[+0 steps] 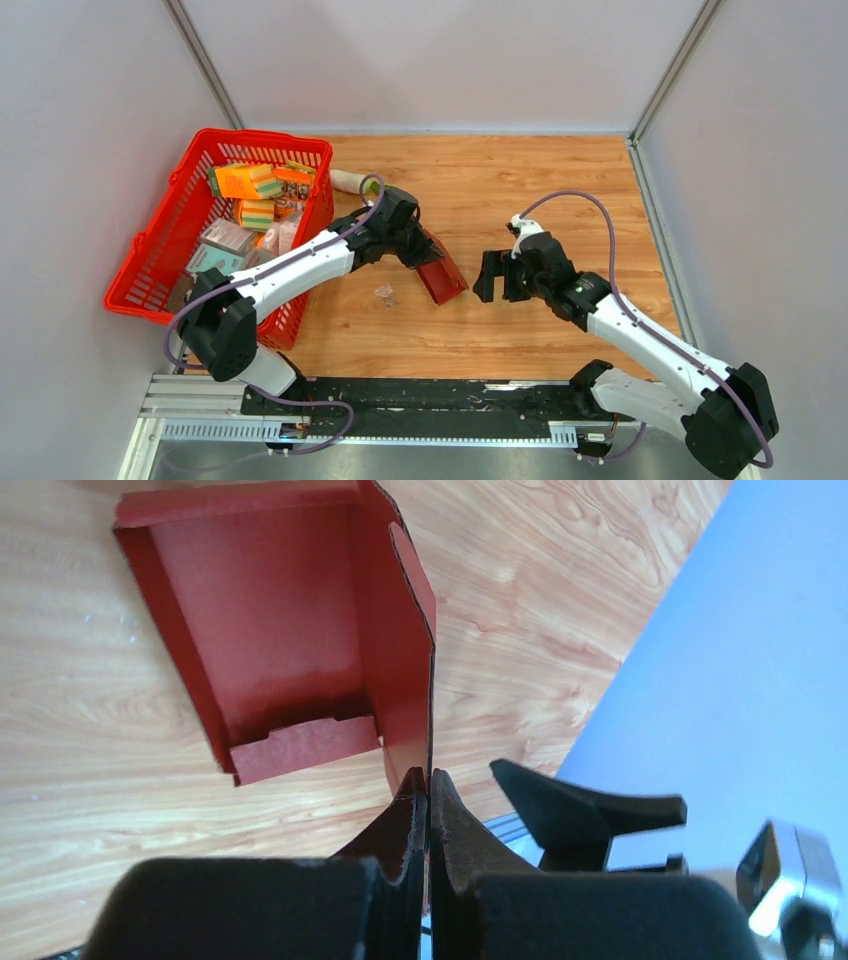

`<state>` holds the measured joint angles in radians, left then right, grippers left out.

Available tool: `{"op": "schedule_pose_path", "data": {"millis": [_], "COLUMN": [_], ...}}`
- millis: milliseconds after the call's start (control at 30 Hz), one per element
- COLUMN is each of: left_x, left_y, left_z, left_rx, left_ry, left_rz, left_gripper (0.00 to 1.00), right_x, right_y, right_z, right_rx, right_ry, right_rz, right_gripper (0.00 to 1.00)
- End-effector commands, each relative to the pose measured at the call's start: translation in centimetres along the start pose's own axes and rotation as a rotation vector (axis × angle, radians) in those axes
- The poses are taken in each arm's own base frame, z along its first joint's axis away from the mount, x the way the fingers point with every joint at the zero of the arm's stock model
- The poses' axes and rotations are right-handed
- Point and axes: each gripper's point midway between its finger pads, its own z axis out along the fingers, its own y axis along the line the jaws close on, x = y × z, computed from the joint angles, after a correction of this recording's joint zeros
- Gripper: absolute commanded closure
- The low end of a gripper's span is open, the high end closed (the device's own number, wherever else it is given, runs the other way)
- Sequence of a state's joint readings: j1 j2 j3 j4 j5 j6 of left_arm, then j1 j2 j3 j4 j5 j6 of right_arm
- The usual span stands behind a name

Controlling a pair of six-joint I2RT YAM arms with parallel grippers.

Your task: Fold the paper box

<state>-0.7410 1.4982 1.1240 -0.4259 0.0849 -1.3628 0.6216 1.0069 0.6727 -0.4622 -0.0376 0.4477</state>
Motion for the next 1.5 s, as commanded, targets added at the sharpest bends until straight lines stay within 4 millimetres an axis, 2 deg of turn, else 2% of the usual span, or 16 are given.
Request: {"op": "schedule_pose_path", "data": {"millis": [0, 67, 200, 333, 367, 467, 500, 600, 700, 800, 933, 1000, 1100, 1233, 1400, 1467], "left_x": [-0.6, -0.6, -0.8, -0.9, -0.9, -0.7, -0.7, -0.7, -0.9, -1.1, -3.1, -3.7, -3.9, -4.1, -6.5, -6.5], "left_y": [-1.4, -0.9, -0.5, -0.6, -0.4, -0.2, 0.0, 0.3, 1.2, 1.9, 3.8, 4.7, 5.3, 8.2, 9.5, 9.5], "left_z": [-0.7, -0.6, -0.3, 0.2, 0.2, 0.5, 0.6, 0.5, -0.4, -2.2, -5.1, -5.5, -4.0, -0.6, 3.1, 4.4], "left_rx": [0.033, -0.007, -0.040, -0.030, -0.036, -0.038, -0.038, -0.017, -0.013, 0.021, 0.054, 0.049, 0.039, -0.099, -0.205, -0.205], "left_ry": [-0.017, -0.016, -0.029, -0.035, -0.034, -0.024, -0.025, -0.033, -0.062, -0.097, -0.243, -0.277, -0.237, -0.112, -0.136, -0.112], "left_rz": [-0.176, -0.181, -0.184, -0.176, -0.167, -0.149, -0.143, -0.114, -0.059, 0.068, 0.366, 0.462, 0.714, 0.947, 1.034, 1.060], "left_gripper": [1.00, 1.00, 1.00, 1.00, 0.98, 0.84, 0.73, 0.56, 0.45, 0.39, 0.40, 0.39, 0.37, 0.40, 0.38, 0.38], "right_x": [-2.3, -2.4, -3.0, -4.6, -4.2, -4.1, -3.9, -3.5, -3.3, -2.9, -2.1, -2.8, -2.3, -1.0, 0.6, 1.1], "right_y": [3.6, 5.6, 7.3, 6.8, 6.1, 5.1, 5.1, 5.2, 4.9, 4.6, 4.1, 4.0, 4.1, 5.1, 4.0, 3.4], "right_z": [-0.8, -0.9, -0.5, 1.4, 1.9, 2.9, 3.0, 3.2, 3.4, 3.2, 2.0, 1.0, -0.3, -1.9, -3.1, -3.3], "right_rx": [-0.132, -0.192, -0.221, -0.113, -0.067, 0.002, -0.007, -0.021, -0.015, -0.003, 0.009, 0.025, 0.032, -0.056, -0.067, -0.062], "right_ry": [-0.162, -0.203, -0.262, -0.272, -0.226, -0.204, -0.203, -0.203, -0.192, -0.175, -0.150, -0.169, -0.133, -0.095, -0.091, -0.094], "right_rz": [-0.149, -0.204, -0.272, -0.304, -0.315, -0.324, -0.324, -0.327, -0.329, -0.314, -0.261, -0.217, -0.124, -0.074, -0.048, -0.032], "right_gripper": [0.00, 0.00, 0.00, 0.00, 0.00, 0.00, 0.00, 0.00, 0.00, 0.00, 0.00, 0.00, 0.00, 0.00, 0.00, 0.00]}}
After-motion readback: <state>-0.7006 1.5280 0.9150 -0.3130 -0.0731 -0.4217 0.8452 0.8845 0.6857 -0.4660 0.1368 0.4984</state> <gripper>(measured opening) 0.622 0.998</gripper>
